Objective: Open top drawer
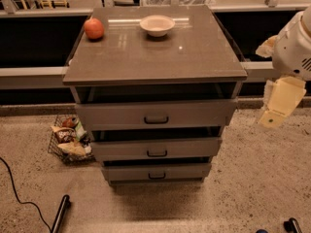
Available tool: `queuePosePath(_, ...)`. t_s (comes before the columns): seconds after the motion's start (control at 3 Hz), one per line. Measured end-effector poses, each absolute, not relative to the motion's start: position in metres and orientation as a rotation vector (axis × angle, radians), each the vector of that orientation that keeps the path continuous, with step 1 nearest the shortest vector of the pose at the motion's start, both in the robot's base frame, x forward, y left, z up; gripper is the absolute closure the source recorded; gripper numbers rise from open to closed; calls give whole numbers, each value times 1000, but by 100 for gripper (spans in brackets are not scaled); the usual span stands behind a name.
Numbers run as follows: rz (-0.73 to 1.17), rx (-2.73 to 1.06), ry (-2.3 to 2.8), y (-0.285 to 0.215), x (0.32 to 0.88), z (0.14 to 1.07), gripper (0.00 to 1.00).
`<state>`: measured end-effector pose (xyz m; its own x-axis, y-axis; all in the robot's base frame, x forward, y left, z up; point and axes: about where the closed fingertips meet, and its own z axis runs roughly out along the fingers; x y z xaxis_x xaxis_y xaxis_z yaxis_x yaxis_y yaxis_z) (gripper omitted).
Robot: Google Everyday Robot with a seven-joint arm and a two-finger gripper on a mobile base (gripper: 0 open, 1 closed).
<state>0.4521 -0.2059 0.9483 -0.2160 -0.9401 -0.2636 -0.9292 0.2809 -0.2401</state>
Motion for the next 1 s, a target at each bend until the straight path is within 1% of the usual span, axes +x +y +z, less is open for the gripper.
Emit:
queuePosePath(0.33, 4, -1732, 2199, -206, 458, 921, 0)
queuePosePath(1.0, 75, -1886, 2232, -209, 481, 786, 0)
